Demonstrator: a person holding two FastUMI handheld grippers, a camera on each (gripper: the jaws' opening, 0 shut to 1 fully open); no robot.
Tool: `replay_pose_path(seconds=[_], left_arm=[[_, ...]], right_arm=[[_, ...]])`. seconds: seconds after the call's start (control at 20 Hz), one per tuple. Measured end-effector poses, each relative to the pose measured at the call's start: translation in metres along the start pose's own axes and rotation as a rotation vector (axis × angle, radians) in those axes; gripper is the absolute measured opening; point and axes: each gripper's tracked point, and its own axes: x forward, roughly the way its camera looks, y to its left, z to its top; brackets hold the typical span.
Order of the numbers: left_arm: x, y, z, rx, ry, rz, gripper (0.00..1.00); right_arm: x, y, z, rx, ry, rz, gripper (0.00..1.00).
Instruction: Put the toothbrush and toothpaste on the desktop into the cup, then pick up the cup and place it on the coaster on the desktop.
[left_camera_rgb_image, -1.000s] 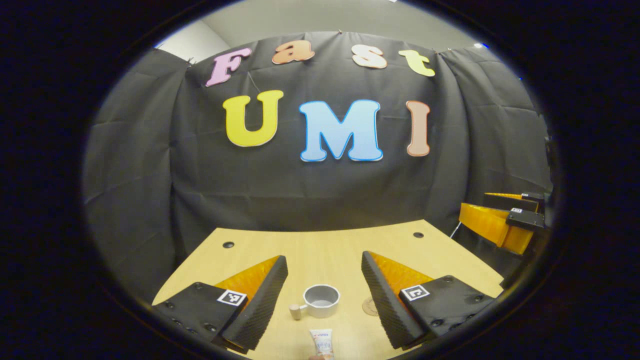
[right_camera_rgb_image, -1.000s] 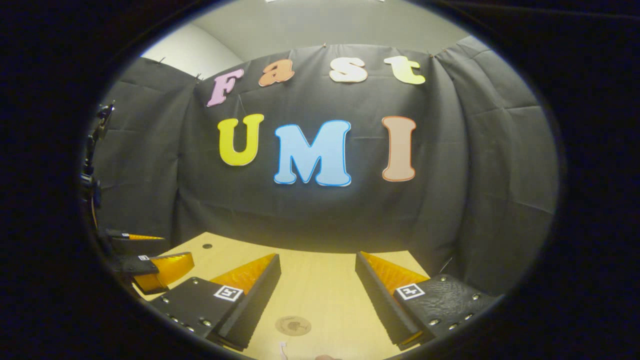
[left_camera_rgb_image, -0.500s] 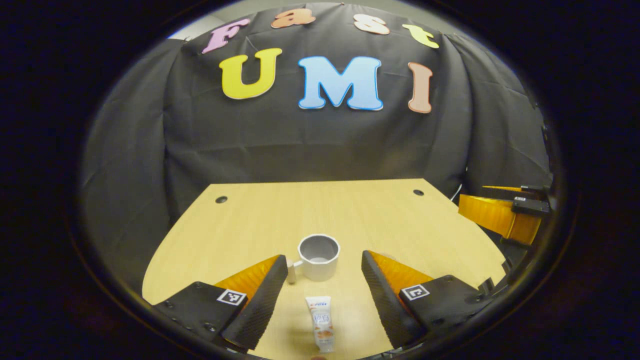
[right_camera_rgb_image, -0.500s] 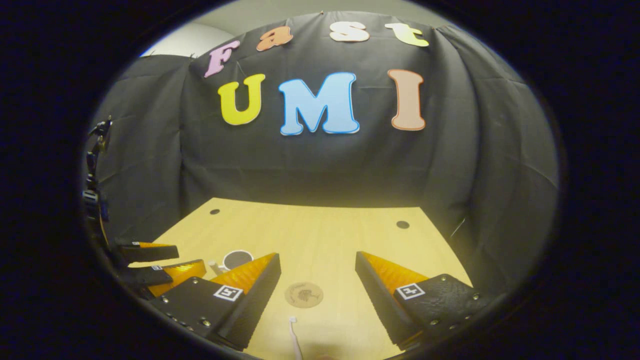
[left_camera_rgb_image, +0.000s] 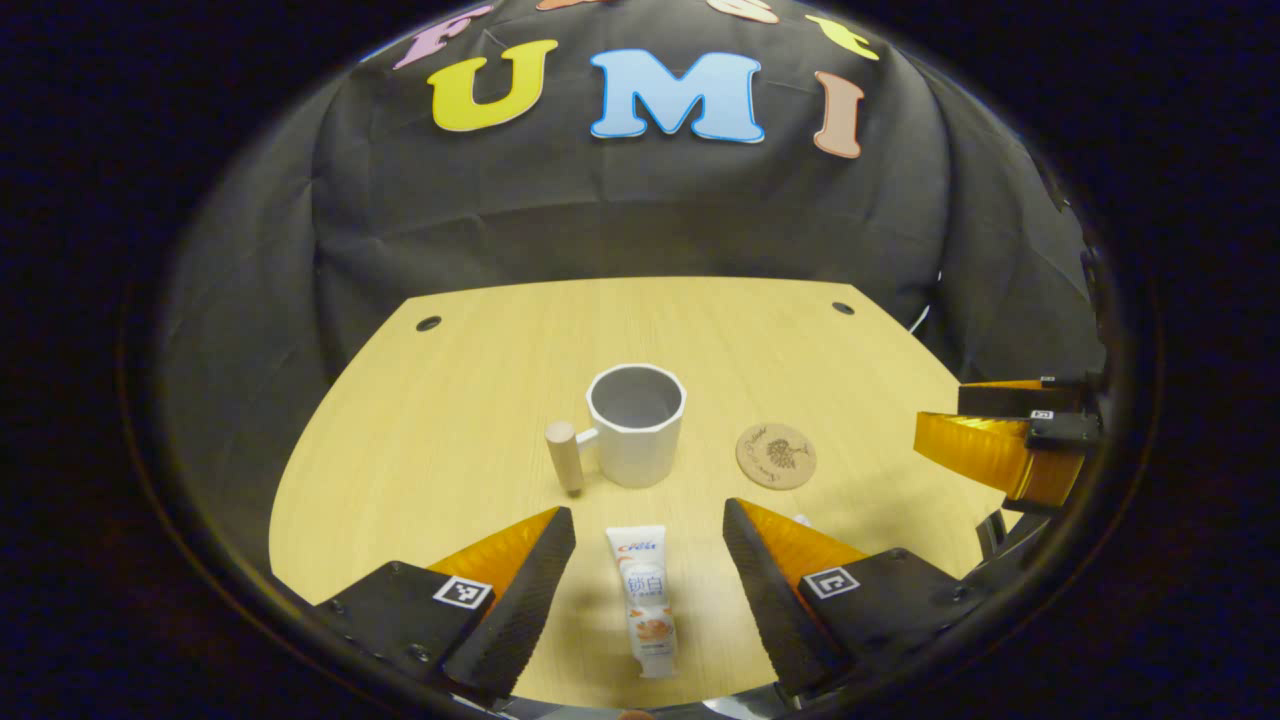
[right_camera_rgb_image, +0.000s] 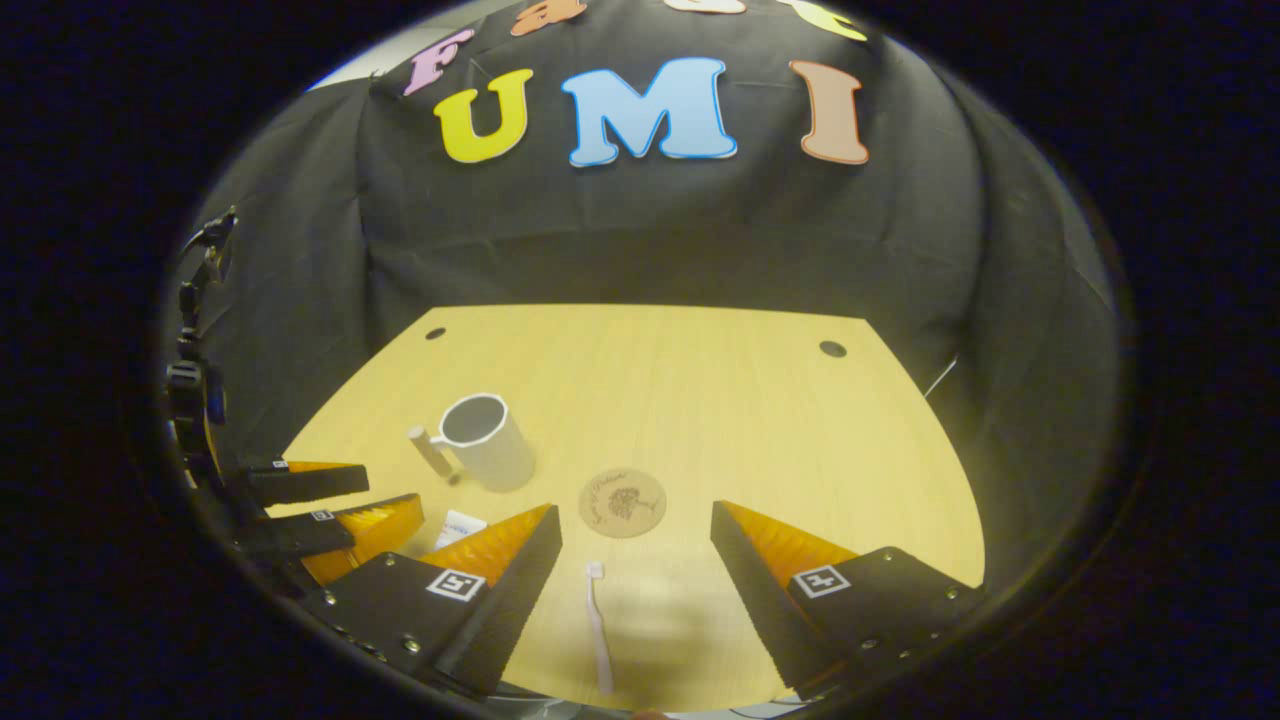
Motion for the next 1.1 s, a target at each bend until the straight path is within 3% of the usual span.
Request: replay_pose_path(seconds=[0.3,0.35,0.4,0.6,0.65,1.1], left_arm=[[0.006,0.006,-0.049,-0.024,0.193,-0.021,1.00],[0.011,0.004,-0.057,-0.026,0.219,-0.026,0.95],[0.015,0.004,-0.066,-0.025,0.242,-0.028,0.99],[0.021,0.007,-0.088,-0.035,0.319,-0.030,0.95],[0.023,0.008,-0.092,-0.044,0.343,-0.029,0.99],[0.036,0.018,-0.115,-0.076,0.463,-0.006,0.98]], right_arm=[[0.016,0.006,-0.051,-0.013,0.169,0.012,0.96],[0.018,0.008,-0.059,-0.013,0.200,0.017,0.97],[0.020,0.009,-0.067,-0.013,0.235,0.019,0.97],[0.027,0.011,-0.093,-0.017,0.335,0.023,0.97],[0.029,0.012,-0.098,-0.023,0.362,0.023,0.97],[0.041,0.023,-0.138,-0.087,0.536,0.016,0.97]])
